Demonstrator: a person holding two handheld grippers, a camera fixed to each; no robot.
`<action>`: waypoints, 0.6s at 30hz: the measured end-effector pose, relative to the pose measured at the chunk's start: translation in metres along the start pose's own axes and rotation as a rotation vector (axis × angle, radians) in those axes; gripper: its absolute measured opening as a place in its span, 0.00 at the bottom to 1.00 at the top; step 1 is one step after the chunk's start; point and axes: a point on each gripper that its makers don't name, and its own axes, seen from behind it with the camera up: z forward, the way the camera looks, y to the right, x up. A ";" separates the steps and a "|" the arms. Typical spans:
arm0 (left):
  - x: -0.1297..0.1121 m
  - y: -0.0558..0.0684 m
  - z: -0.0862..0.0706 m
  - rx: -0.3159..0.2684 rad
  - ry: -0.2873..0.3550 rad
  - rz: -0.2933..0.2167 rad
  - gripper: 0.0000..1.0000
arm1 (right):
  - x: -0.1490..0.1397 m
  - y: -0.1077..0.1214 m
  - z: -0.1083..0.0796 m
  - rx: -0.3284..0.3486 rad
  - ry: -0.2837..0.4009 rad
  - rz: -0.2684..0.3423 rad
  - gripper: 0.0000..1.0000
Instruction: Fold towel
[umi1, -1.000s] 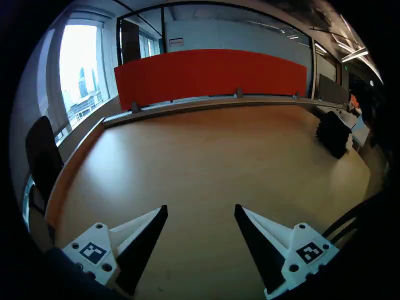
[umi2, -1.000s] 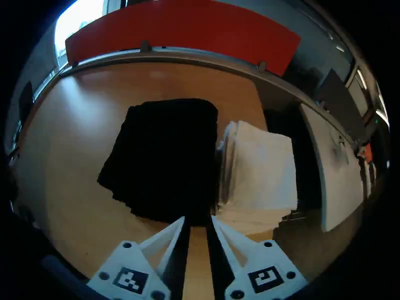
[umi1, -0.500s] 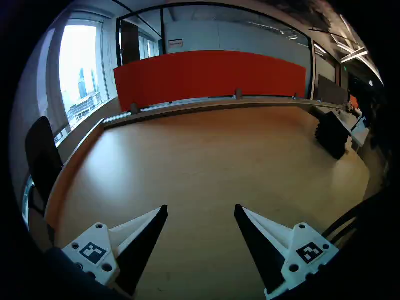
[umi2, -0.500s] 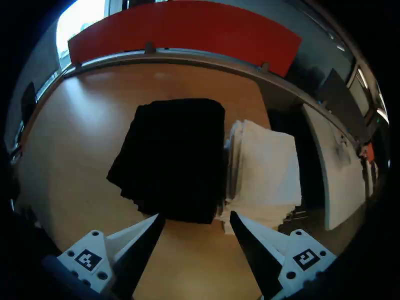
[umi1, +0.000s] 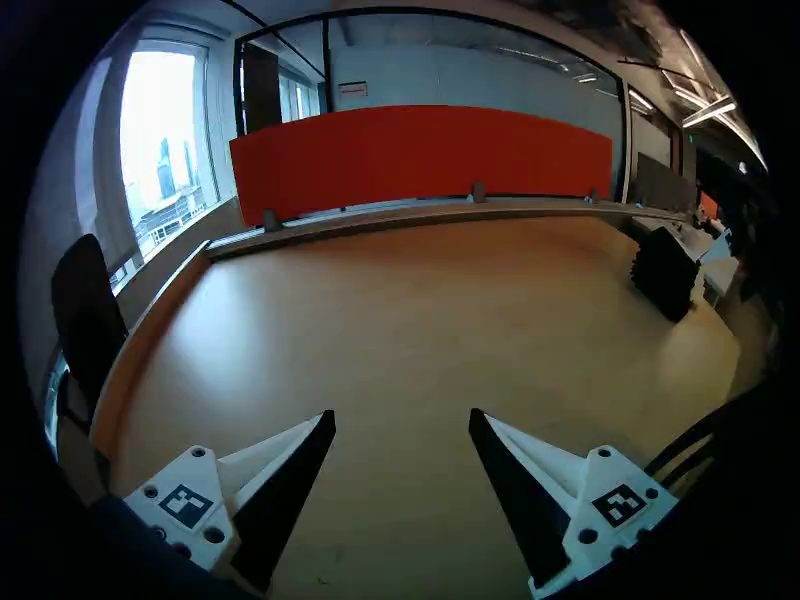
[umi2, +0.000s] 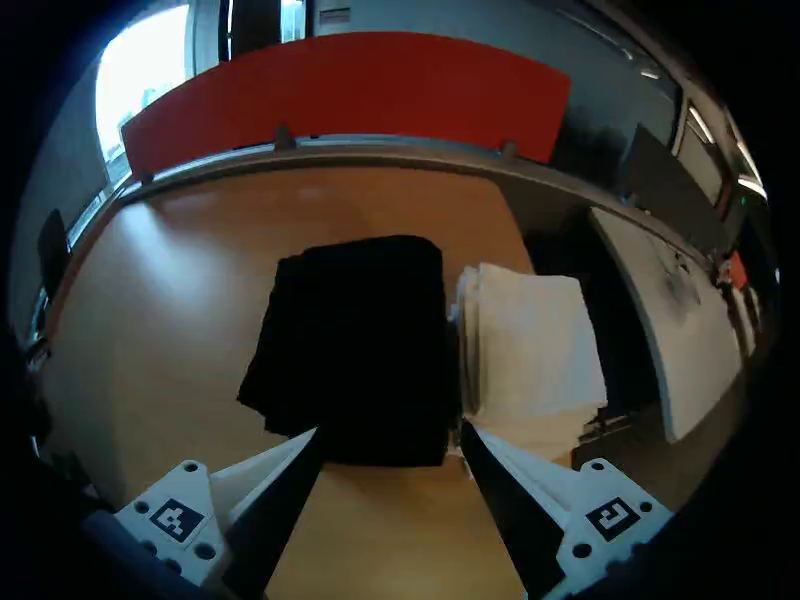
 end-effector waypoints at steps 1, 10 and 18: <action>0.000 0.000 0.000 0.000 0.001 -0.002 0.99 | 0.002 -0.001 0.000 -0.006 0.010 0.012 1.00; 0.005 0.000 0.002 0.004 0.007 -0.004 0.99 | 0.022 -0.002 -0.003 -0.099 0.105 0.133 1.00; 0.005 -0.006 0.002 0.021 0.010 -0.026 0.99 | 0.036 -0.006 -0.005 -0.166 0.174 0.191 1.00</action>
